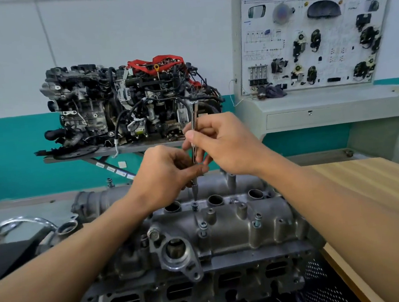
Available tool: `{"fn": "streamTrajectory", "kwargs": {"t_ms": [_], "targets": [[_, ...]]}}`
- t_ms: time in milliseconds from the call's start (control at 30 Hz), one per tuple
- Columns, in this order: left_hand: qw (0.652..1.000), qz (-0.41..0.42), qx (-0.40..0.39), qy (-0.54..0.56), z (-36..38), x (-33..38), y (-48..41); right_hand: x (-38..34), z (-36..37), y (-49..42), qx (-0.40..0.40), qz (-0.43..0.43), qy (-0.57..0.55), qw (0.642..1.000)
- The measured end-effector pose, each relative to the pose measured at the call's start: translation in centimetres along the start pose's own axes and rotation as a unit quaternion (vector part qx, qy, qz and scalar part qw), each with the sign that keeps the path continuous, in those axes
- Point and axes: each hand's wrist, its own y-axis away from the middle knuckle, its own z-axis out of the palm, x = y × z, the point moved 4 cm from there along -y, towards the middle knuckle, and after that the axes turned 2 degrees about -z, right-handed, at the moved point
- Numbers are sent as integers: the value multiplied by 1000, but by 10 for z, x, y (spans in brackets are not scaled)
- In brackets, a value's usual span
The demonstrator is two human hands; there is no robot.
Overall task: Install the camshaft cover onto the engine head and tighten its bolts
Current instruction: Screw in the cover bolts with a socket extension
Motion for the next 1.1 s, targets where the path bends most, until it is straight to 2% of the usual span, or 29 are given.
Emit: {"fn": "streamTrajectory", "kwargs": {"t_ms": [267, 500, 633, 733, 933, 1033, 1100], "targets": [[1000, -7, -9, -13, 2, -2, 2, 6, 2, 1, 1, 12, -18, 1000], [999, 15, 15, -36, 5, -8, 5, 2, 5, -1, -21, 34, -16, 999], [998, -29, -47, 2, 4, -12, 7, 1, 6, -1, -38, 51, -30, 998], [996, -44, -73, 39, 7, -10, 11, 2, 5, 0, -13, 50, -36, 998], [997, -23, 41, 61, -2, -3, 11, 9, 3, 4, 83, 38, -21, 996], [998, -5, 14, 59, 3, -3, 12, 10, 4, 6, 89, 38, -22, 995], [998, -4, -12, 63, 5, -4, 13, 8, 5, 8, 65, 37, -43, 996]]}}
